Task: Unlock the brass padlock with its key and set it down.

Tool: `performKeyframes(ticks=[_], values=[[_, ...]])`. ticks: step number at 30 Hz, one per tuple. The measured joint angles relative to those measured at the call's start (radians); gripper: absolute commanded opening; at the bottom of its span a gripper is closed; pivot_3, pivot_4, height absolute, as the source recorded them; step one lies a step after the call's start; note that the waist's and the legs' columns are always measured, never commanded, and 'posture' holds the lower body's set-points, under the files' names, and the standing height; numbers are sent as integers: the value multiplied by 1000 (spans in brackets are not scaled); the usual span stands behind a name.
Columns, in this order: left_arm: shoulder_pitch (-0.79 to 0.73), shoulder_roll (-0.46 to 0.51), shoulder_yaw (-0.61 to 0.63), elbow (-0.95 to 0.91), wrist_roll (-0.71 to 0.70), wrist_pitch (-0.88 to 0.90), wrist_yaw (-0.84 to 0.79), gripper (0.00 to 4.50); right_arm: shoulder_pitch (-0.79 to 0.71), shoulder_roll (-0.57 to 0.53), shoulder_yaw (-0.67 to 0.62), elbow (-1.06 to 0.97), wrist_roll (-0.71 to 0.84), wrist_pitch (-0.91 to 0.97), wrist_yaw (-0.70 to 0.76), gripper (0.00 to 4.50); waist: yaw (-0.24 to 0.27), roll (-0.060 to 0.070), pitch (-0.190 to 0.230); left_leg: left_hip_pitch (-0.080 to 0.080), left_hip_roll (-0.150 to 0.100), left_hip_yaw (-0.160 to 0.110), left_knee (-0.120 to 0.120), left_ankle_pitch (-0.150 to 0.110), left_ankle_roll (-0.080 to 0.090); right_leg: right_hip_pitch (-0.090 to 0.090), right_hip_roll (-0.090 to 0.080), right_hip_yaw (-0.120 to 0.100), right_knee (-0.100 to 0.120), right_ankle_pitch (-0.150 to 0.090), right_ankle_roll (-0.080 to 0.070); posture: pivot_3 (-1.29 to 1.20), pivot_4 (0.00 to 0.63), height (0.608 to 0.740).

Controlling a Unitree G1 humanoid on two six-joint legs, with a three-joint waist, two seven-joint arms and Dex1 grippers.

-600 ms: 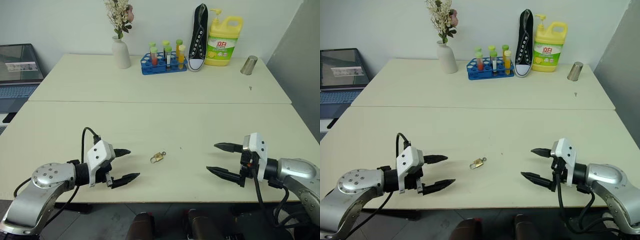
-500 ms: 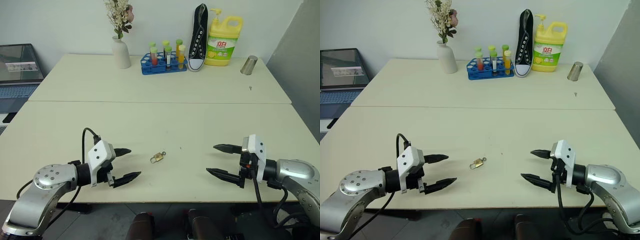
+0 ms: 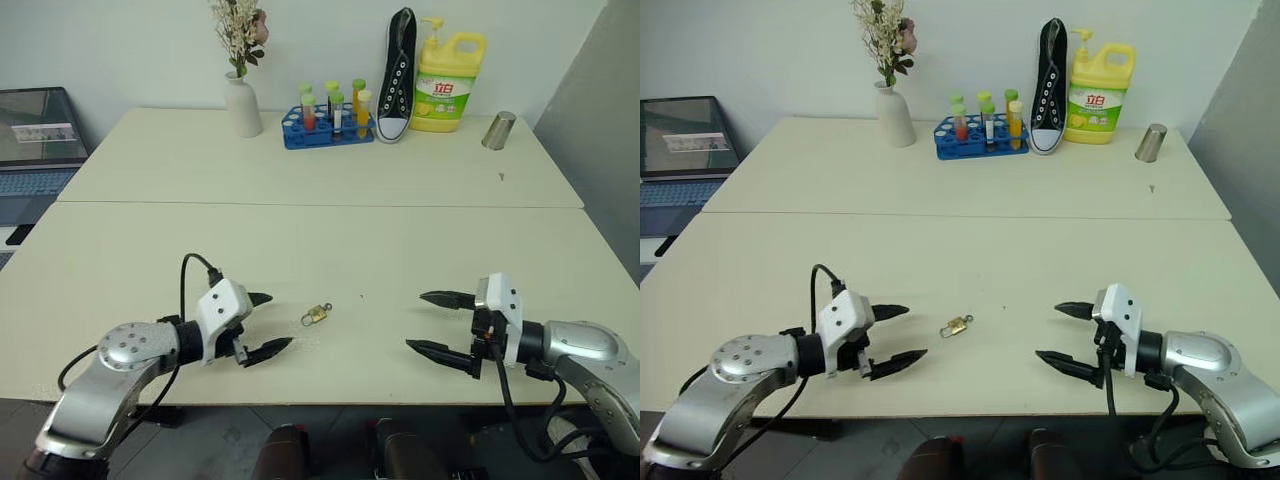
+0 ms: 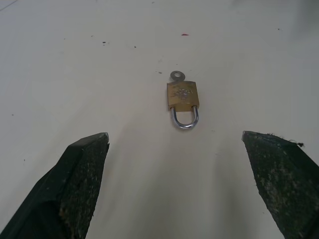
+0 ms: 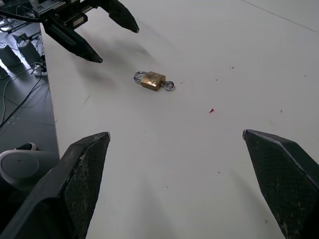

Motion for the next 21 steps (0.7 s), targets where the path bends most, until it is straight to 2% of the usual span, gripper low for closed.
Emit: performKeyframes(ticks=[7, 21], values=[[-76, -34, -92, 38, 42, 13, 0, 4500, -37, 20, 16, -59, 8, 112, -96, 4460, 0, 0, 0, 0, 0, 0, 0, 0, 0, 0, 0, 0, 0, 0, 0, 0, 150, 740], [-225, -168, -212, 202, 139, 59, 62, 4500, -53, 19, 34, -170, 53, 240, -167, 4460, 5, -1, -1, 0, -2, -1, 1, 0, 0, 1, 3, 0, 0, 1, 1, 0, 150, 740]])
